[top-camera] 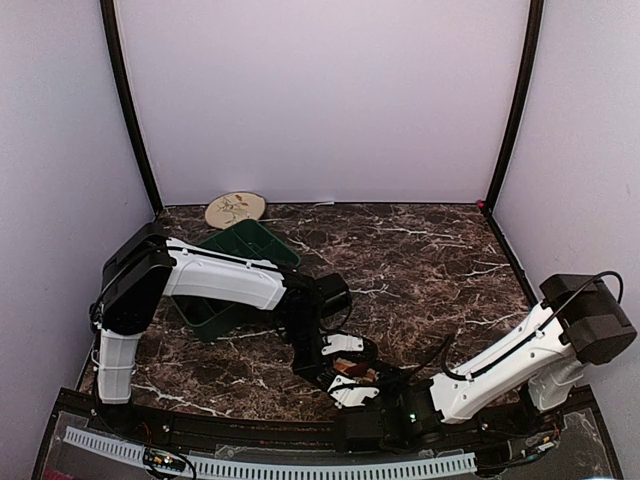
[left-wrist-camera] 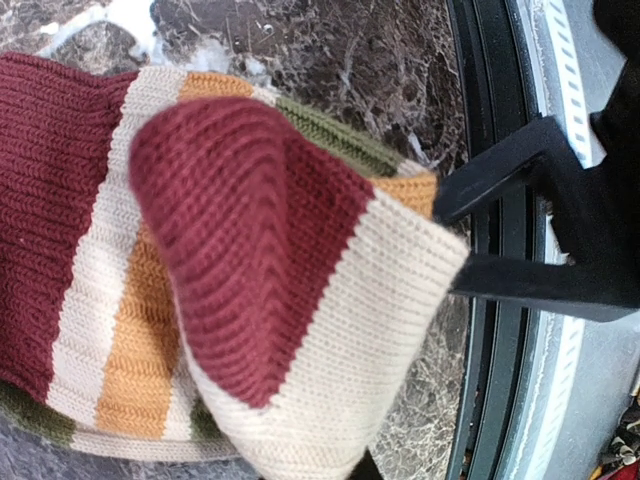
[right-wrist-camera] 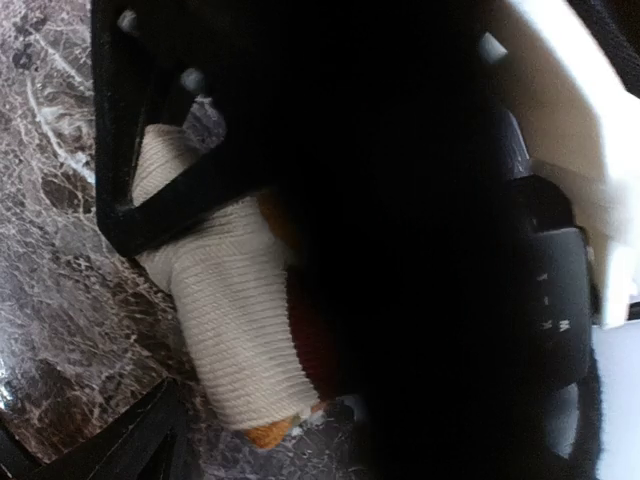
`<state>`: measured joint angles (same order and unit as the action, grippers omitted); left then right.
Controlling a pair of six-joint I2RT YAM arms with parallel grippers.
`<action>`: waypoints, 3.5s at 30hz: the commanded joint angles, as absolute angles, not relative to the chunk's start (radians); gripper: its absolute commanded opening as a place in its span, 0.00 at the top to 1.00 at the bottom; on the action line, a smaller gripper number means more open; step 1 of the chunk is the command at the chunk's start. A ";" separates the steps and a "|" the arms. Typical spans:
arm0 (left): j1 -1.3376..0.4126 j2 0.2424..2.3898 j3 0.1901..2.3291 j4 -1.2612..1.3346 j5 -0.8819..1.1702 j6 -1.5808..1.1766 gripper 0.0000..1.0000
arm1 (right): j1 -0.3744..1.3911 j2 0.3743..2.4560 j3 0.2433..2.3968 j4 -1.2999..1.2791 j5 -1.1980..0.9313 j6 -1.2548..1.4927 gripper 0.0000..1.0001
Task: Roll the socks
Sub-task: Roll the sock at the center of the board.
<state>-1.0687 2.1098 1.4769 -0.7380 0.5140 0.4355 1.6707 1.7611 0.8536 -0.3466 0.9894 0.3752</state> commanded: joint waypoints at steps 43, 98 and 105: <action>-1.058 2.167 1.479 -0.730 0.410 0.361 0.83 | 1.596 1.773 0.868 -0.277 0.808 0.418 1.00; -0.997 1.721 1.109 -0.279 0.228 0.052 0.56 | 1.371 1.603 0.721 -0.224 0.265 0.782 1.00; -1.083 1.703 1.054 -0.165 0.165 0.098 0.48 | 1.328 1.516 0.660 -0.214 0.167 0.865 1.00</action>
<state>-1.0458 1.7256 1.0767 -0.2516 0.2234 0.0692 1.3525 1.5475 0.7116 -0.2039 0.2790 0.7879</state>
